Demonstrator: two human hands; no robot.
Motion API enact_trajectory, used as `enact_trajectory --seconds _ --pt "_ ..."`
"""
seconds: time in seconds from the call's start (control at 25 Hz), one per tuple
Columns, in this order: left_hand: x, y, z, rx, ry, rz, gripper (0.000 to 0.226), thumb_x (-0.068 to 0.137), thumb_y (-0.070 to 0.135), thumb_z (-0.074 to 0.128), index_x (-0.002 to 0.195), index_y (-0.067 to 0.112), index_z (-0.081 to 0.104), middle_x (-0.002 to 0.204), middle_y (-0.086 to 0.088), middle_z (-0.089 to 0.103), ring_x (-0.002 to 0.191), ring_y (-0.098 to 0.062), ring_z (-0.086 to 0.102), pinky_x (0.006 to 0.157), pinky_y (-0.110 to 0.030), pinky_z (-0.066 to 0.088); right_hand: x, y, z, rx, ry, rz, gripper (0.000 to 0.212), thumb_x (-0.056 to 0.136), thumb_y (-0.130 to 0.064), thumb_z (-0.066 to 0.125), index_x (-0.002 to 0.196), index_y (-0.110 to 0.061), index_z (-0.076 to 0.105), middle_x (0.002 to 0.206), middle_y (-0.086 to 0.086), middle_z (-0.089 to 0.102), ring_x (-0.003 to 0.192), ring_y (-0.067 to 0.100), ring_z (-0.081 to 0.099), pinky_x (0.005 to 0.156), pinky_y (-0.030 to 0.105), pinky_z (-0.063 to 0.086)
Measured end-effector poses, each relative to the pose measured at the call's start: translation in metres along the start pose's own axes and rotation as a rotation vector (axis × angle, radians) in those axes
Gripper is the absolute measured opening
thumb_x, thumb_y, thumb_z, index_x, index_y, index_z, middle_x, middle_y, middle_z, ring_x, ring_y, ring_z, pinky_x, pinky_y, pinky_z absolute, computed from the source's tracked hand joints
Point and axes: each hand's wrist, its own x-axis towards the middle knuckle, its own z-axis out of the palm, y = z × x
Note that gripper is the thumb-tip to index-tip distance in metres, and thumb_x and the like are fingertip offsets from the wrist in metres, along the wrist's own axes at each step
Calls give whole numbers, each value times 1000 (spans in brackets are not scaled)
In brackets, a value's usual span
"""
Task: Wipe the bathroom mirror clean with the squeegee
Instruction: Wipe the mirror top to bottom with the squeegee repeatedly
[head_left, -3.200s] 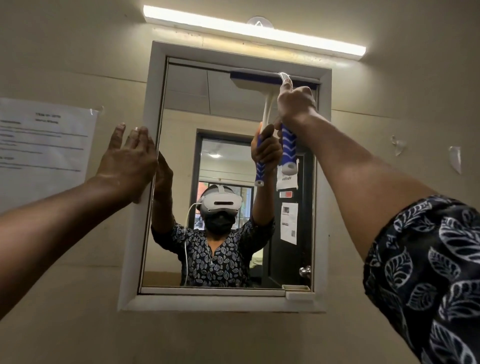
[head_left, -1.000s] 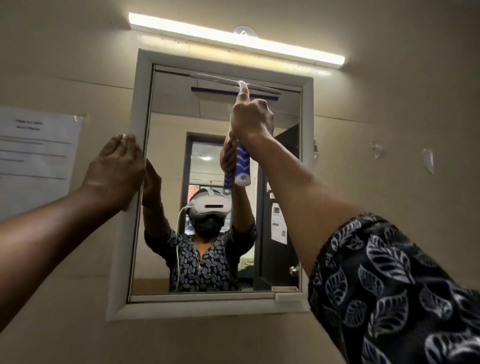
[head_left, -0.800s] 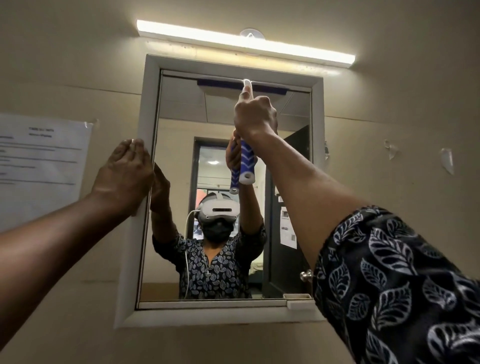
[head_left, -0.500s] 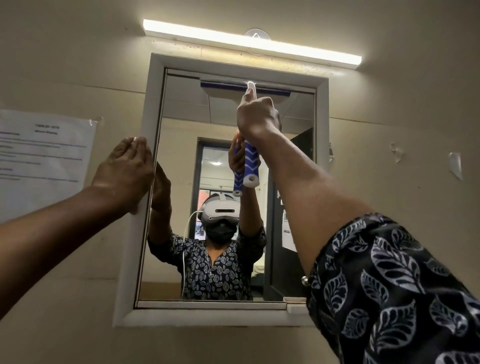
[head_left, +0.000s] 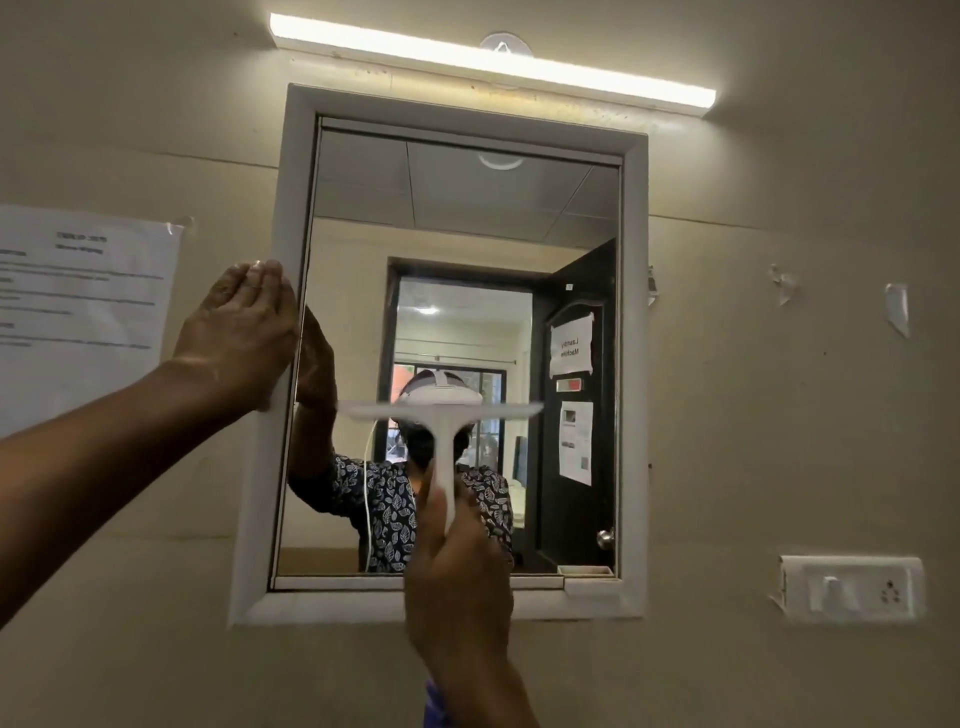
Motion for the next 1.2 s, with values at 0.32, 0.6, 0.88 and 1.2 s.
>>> enact_trajectory --seconds 0.32,0.6,0.88,1.2 --pt "-29 9 12 -232 220 66 103 82 51 58 148 3 -4 157 -18 -3 146 -28 -4 111 -35 -14 -42 17 4 -92 -28 62 40 93 -54 18 93 -36 53 63 -13 51 59 -1 52 54 11 39" --pt "-17 24 -8 -249 139 47 93 87 45 53 148 -1 0 156 -20 1 146 -30 1 117 -38 -4 -43 0 -14 -65 -98 161 40 94 -56 20 71 -33 44 68 -9 54 67 4 56 57 20 42" --pt "-21 23 11 -253 36 18 92 89 45 49 147 -3 -4 156 -22 -5 146 -31 3 118 -38 0 -77 19 -10 -266 -172 265 41 95 -54 23 62 -31 34 61 -9 40 72 4 54 70 16 43" --pt "-23 22 19 -228 58 34 91 88 31 52 146 -2 -10 155 -22 -12 146 -29 0 117 -35 -2 33 -67 -55 78 43 -157 50 93 -55 17 67 -26 47 55 -5 48 39 3 45 36 12 30"
